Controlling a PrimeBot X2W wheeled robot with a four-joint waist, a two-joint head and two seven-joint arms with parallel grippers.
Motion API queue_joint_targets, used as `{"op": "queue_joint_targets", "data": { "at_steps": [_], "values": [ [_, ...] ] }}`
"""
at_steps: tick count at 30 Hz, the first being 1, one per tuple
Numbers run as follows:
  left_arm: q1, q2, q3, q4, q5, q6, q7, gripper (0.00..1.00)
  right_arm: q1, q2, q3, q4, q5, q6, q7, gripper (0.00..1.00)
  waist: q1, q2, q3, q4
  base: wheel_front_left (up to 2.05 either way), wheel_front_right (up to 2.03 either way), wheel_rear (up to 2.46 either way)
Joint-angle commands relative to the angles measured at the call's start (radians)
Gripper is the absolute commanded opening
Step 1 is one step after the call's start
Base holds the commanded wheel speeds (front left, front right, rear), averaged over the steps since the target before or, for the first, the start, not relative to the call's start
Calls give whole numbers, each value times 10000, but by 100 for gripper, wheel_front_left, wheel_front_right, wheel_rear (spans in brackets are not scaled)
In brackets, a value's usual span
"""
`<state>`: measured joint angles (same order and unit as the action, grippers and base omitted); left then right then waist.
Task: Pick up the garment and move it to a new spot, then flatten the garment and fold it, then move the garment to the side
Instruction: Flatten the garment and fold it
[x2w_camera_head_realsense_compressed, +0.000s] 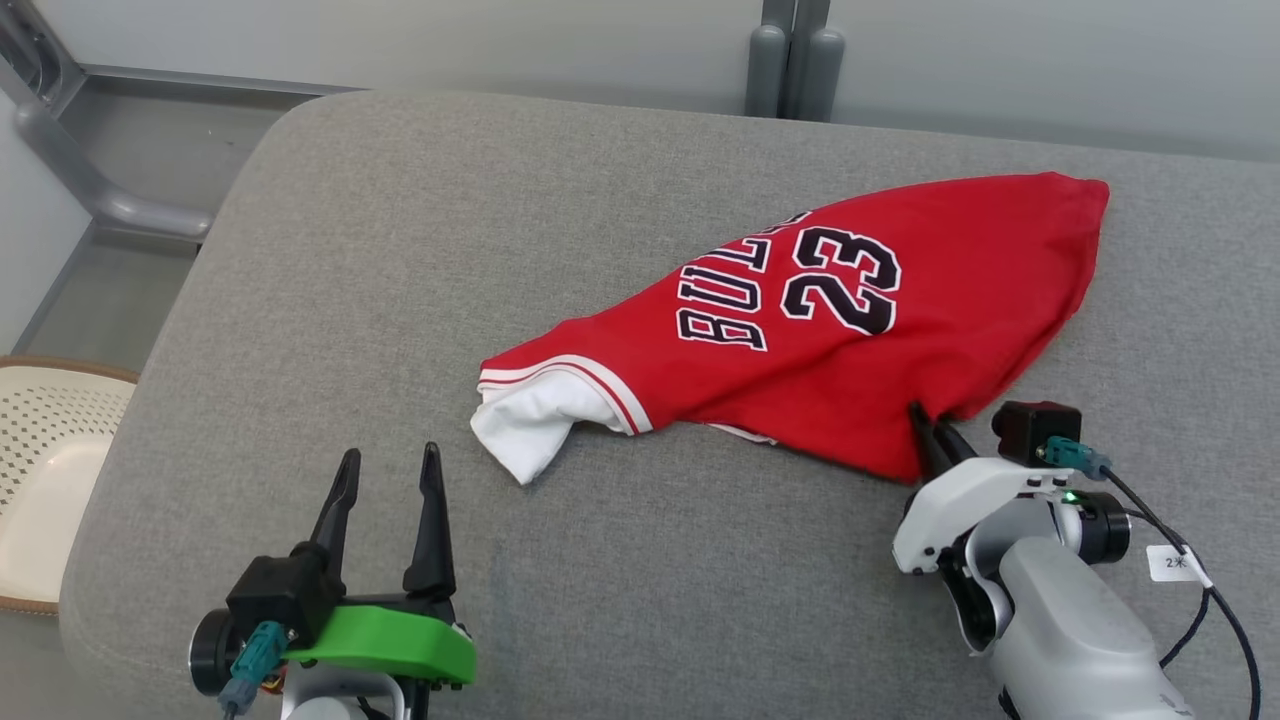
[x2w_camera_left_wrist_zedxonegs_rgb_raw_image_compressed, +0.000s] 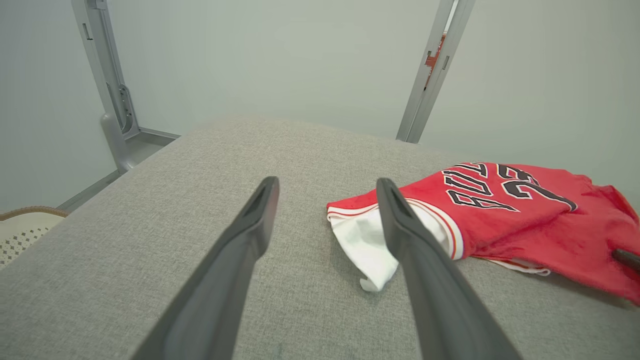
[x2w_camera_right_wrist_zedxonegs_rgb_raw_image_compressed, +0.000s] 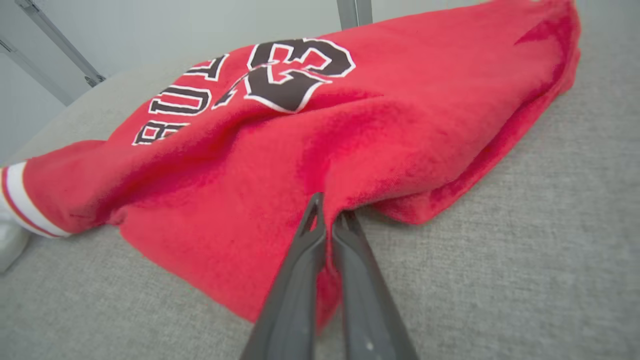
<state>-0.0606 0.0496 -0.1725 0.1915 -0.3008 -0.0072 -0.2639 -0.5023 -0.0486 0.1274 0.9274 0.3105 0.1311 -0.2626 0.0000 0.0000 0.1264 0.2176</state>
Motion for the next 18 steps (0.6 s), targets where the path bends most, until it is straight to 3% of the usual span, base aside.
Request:
{"op": "queue_joint_targets", "data": {
  "at_steps": [1,12,18],
  "values": [
    [-44,18,44,-65,53,50,-3,100,161,-77,-216,-257,-139,-7,-30,0,0,0,-44,-111,0,0,0],
    [208,20,203,-180,-115,103,-3,100,1711,-67,-1823,-2681,-1753,-7,-30,0,0,0,-322,-932,0,0,0],
    [312,20,149,-197,-161,120,-3,100,2646,-29,-2304,-3625,-2127,-7,85,0,0,0,-434,-1020,0,0,0]
  ]
}}
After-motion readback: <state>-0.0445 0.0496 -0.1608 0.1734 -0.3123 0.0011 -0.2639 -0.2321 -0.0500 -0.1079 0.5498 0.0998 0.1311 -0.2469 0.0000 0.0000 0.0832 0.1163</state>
